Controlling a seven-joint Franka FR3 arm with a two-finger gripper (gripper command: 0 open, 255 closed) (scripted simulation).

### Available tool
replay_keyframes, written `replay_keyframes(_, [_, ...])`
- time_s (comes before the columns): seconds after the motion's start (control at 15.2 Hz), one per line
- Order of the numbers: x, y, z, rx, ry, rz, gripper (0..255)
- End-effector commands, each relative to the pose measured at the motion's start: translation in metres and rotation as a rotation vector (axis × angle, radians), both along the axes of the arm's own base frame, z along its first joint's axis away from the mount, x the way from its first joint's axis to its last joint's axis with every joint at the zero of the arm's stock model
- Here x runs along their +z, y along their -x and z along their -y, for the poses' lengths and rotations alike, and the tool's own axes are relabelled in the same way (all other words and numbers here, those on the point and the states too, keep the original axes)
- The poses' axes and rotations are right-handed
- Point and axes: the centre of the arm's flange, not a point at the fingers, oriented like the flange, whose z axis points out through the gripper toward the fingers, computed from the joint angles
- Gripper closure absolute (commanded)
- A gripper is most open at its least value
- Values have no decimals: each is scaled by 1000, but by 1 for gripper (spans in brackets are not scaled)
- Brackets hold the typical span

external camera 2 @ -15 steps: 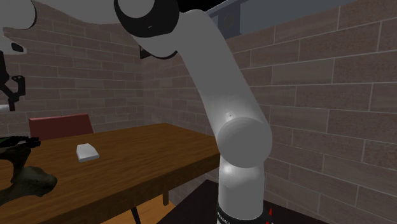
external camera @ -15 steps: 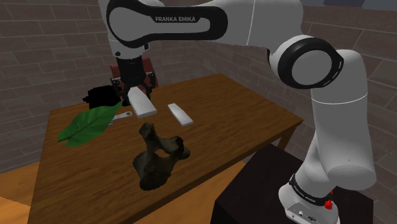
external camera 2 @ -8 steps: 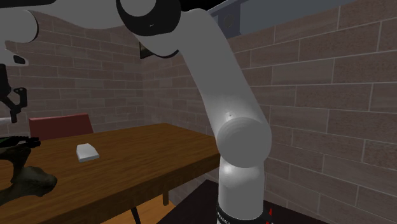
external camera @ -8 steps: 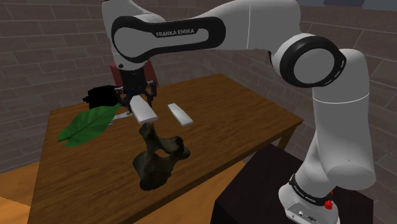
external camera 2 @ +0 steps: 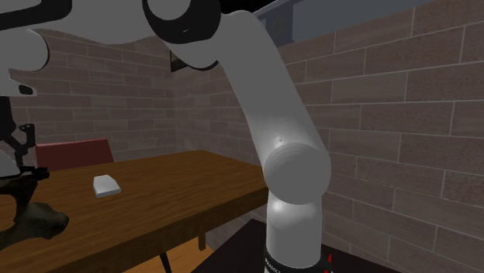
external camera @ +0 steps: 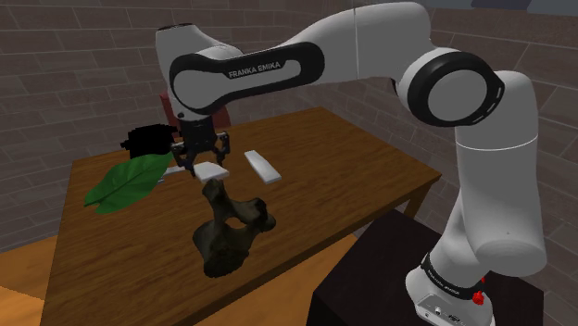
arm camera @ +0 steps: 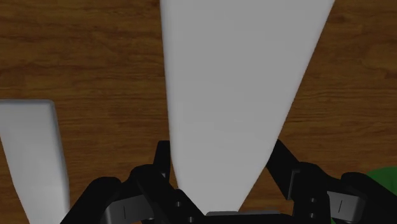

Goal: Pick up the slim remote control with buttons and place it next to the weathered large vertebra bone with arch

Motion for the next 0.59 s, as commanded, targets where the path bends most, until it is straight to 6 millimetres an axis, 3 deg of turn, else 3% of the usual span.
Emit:
replay_keyframes(0.0, [-12,0,0,0,0,0,255])
replay_keyframes(0.53, [-55,0,0,0,0,0,255])
